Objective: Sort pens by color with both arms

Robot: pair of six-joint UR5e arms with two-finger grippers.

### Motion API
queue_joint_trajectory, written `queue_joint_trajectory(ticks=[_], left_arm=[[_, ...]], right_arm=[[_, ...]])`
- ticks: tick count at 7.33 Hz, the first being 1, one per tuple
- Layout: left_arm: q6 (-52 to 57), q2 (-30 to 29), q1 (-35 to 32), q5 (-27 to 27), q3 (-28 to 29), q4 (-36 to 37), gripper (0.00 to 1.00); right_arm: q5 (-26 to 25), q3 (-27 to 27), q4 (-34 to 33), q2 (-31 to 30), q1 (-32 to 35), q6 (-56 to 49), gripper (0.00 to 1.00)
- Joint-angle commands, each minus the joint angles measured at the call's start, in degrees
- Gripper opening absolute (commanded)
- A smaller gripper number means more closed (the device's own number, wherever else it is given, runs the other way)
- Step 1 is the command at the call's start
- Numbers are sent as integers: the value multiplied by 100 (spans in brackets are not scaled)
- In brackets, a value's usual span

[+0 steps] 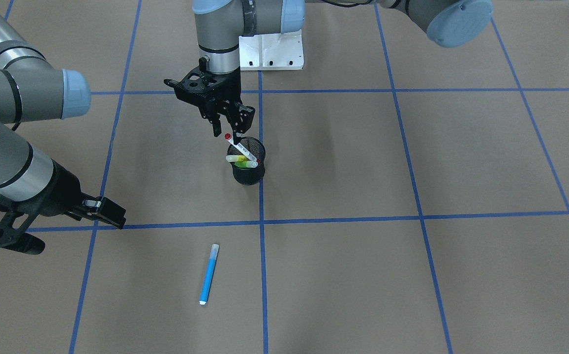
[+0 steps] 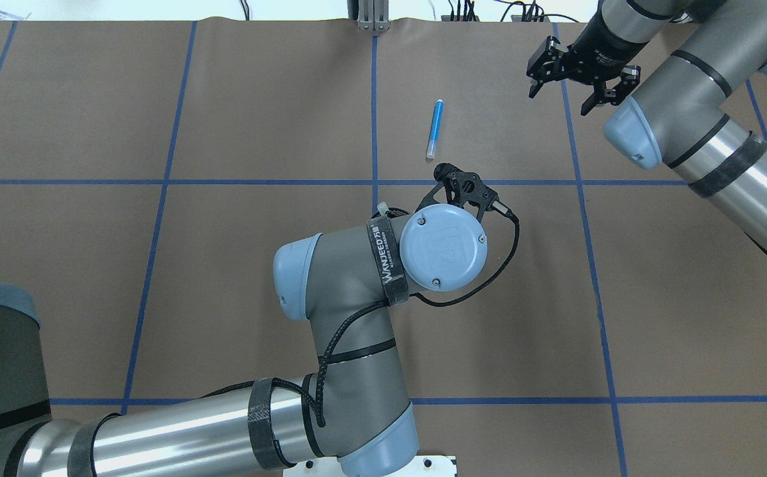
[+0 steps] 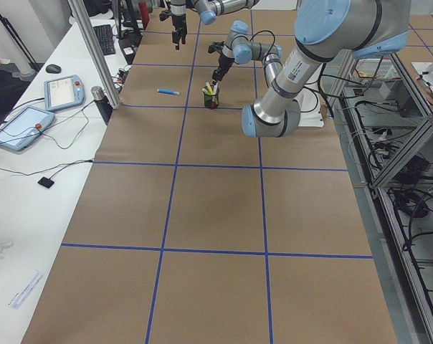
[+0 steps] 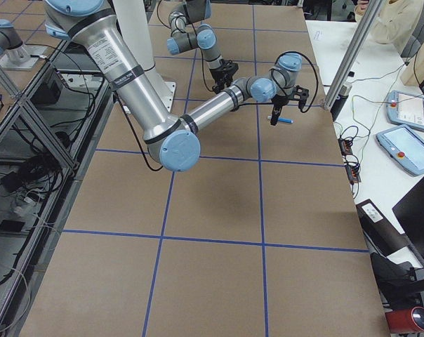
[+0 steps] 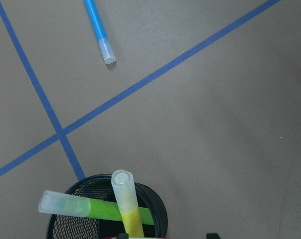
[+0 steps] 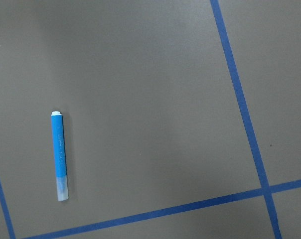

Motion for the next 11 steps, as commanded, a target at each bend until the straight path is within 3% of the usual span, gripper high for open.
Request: queue_joint_trajectory(ticks=[1,6,11], left_arm=[[0,2,-1,145,-9,83,59],[0,20,-1,154,-18,198,55],[-8,-7,-18,162,-18,207,39]], right_arm=[[0,-1,-5,0,0,0,94],[9,0,4,-9,0,0,94],[0,-1,21,-9,-26,0,95]])
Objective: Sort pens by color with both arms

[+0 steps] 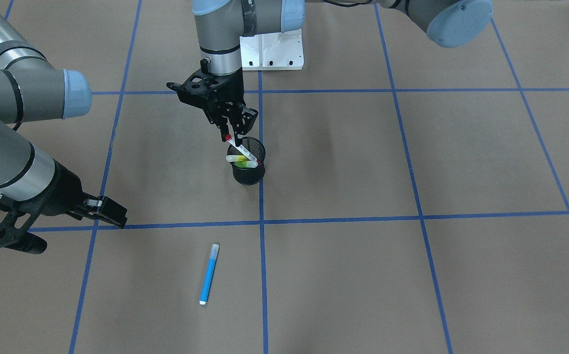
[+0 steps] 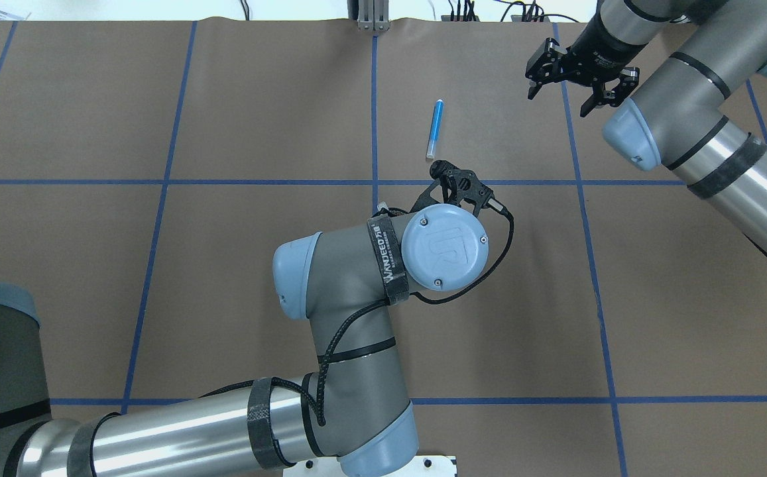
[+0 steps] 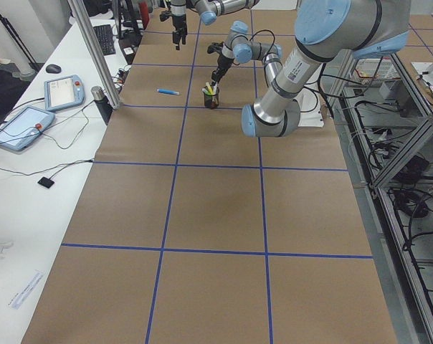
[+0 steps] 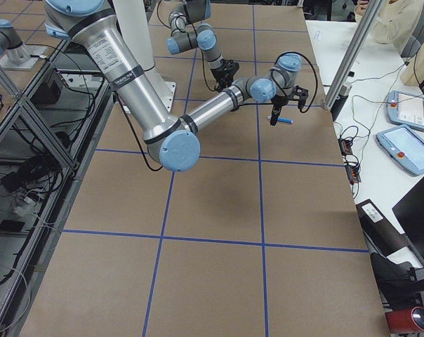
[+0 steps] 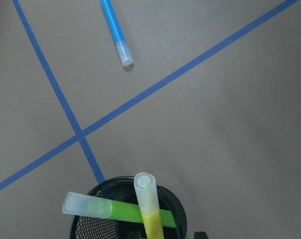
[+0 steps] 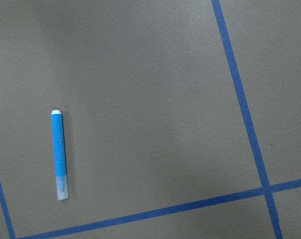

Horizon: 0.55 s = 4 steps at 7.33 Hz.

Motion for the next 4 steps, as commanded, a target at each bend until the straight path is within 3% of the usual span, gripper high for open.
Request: queue_joint_trajectory(ticks=[1,4], left_arm=[[8,-7,-15,24,9,1,38],[8,-16,-32,95,-17,-8,31]], right_arm=[[0,0,12,0,-14,0,95],[0,0,21,-9,-14,0,95]])
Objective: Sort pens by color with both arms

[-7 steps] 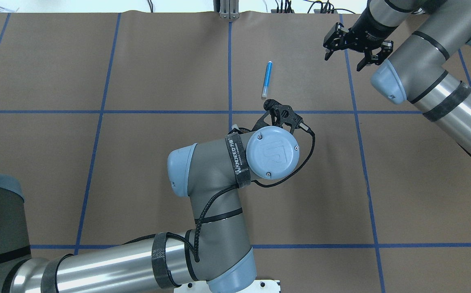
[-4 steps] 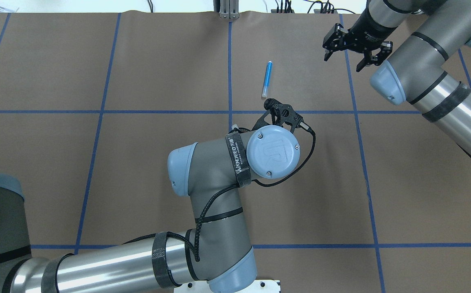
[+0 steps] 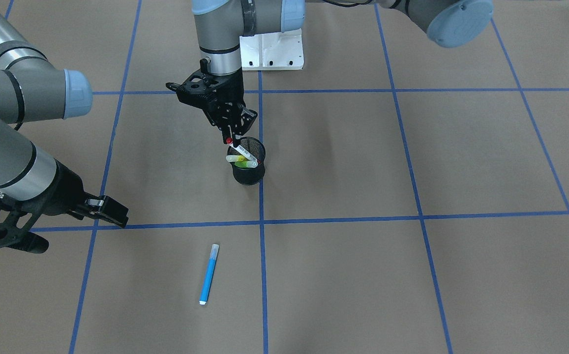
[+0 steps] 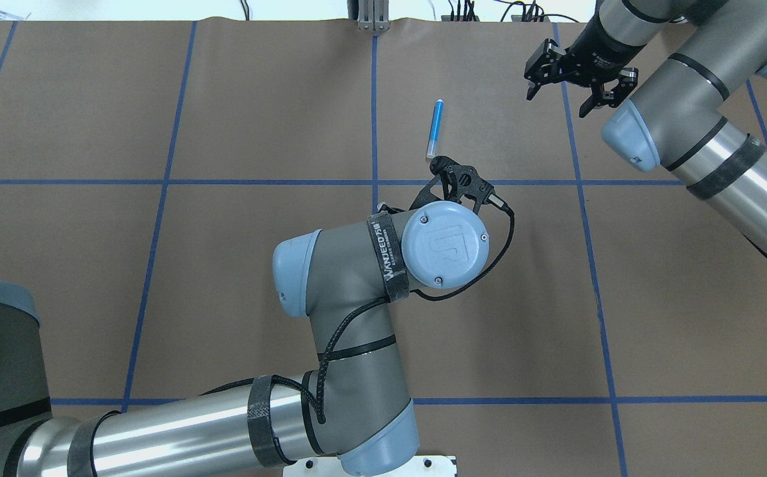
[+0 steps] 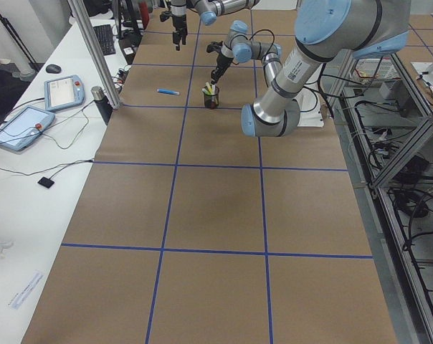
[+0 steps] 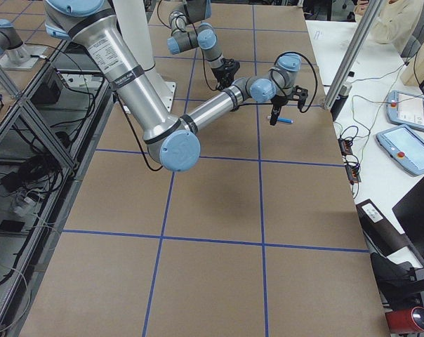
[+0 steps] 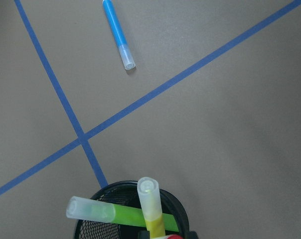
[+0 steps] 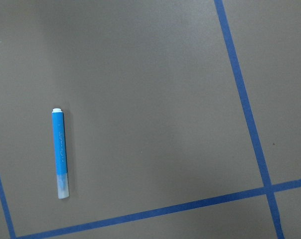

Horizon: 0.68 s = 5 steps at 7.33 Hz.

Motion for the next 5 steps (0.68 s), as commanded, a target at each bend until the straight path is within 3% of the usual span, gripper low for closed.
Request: queue_joint_trajectory(ticks=[1,5], left_arm=[[0,-2,-18,77,0,-1,29],[0,16,-18,138,17,-10,27]], right_arm=[[0,0,11,-15,-1,0,95],[0,0,19,-24,-1,0,95]])
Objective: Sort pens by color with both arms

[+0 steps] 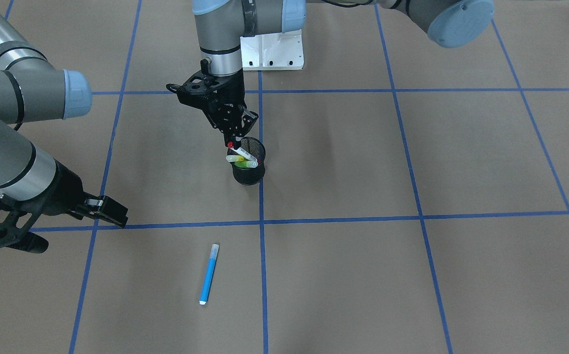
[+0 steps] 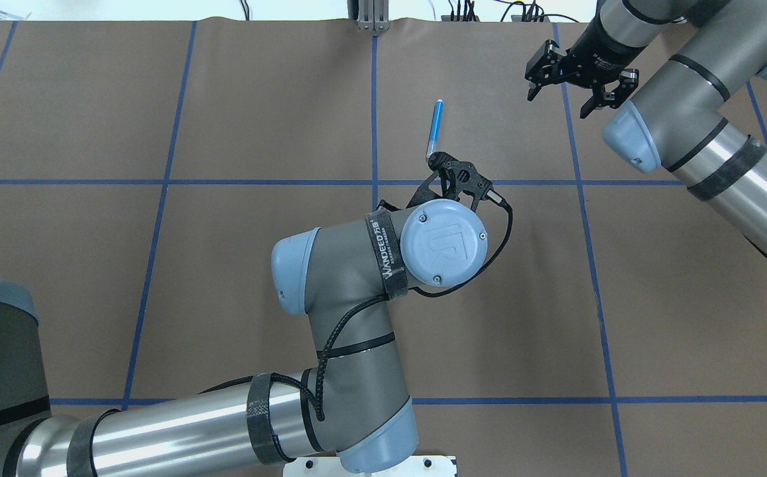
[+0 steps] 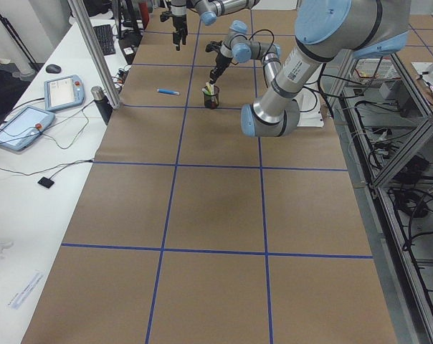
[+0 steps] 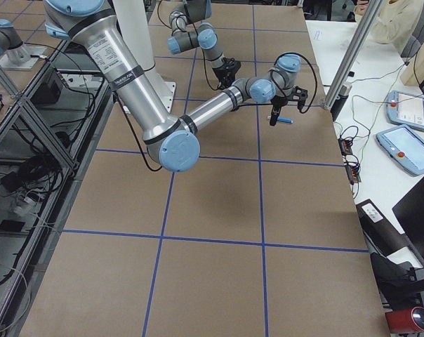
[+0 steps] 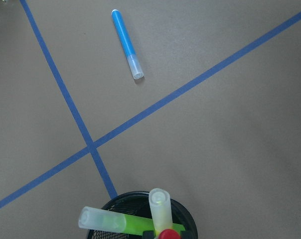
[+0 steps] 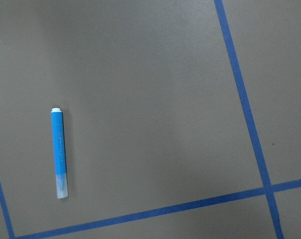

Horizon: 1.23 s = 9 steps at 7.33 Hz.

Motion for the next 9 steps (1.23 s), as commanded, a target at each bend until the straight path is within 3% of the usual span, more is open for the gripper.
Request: queue_joint_trajectory(ticks=[1,3,6,9], left_arm=[[0,5,0,18,6,-4,21],[0,-13,0,0,-99,-4,8],[52,-4,-9,-105,-1203,794,3],[-87,-546,-473,-534,-1313,1075,2]], right_arm=[[0,0,1,-3,0,0,95],[0,0,1,-3,-9,9,95],[0,0,9,6,-17,9,95],[0,17,-17,32,-17,18,95]])
